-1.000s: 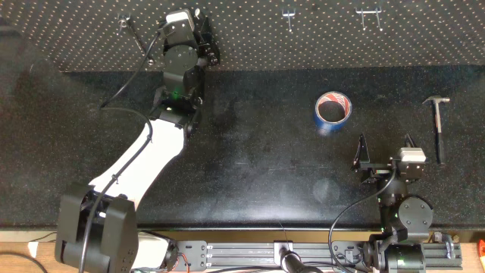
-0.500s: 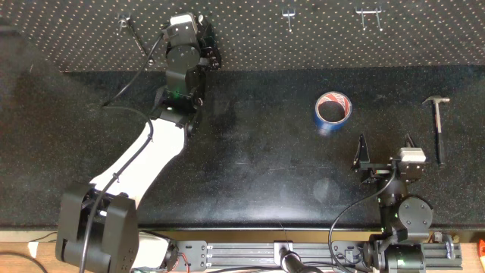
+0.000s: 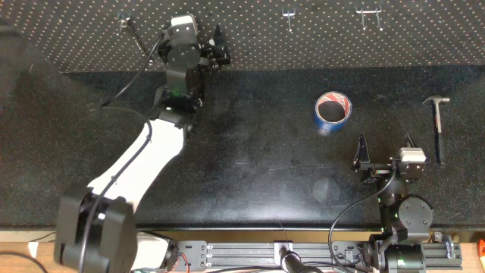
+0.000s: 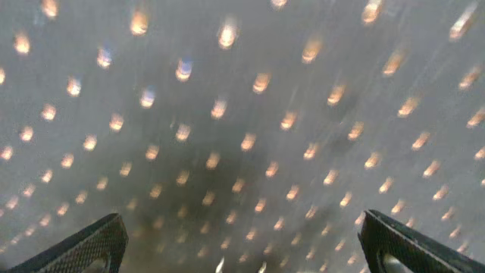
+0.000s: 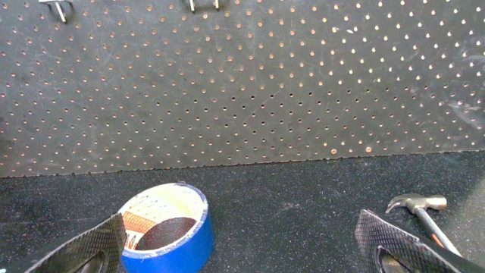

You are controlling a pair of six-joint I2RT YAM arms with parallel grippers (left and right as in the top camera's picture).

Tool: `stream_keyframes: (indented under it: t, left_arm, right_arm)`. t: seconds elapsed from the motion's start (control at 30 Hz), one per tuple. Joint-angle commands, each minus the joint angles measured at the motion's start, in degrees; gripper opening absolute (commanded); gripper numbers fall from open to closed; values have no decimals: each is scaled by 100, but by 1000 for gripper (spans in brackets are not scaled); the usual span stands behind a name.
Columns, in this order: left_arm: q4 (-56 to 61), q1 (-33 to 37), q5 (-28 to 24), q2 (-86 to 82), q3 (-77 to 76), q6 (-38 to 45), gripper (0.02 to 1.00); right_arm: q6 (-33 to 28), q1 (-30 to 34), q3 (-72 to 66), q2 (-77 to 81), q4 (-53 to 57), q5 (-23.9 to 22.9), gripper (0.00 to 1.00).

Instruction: Place Tools Onto Pegboard

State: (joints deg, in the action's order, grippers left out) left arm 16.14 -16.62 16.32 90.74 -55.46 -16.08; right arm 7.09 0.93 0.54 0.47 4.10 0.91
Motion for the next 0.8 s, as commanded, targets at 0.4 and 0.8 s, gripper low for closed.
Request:
stream_keyframes:
  t: [0.4,0.8]
  left_arm:
    - [-1019,1482,-804,-5066,3523,-13,989]
    - [-1213,1611,-938,-8334,5515,59,991]
  right_arm:
    - [79,-48,-31,-42,13,-48,991]
    - [79,-48,-31,-42,13,-48,991]
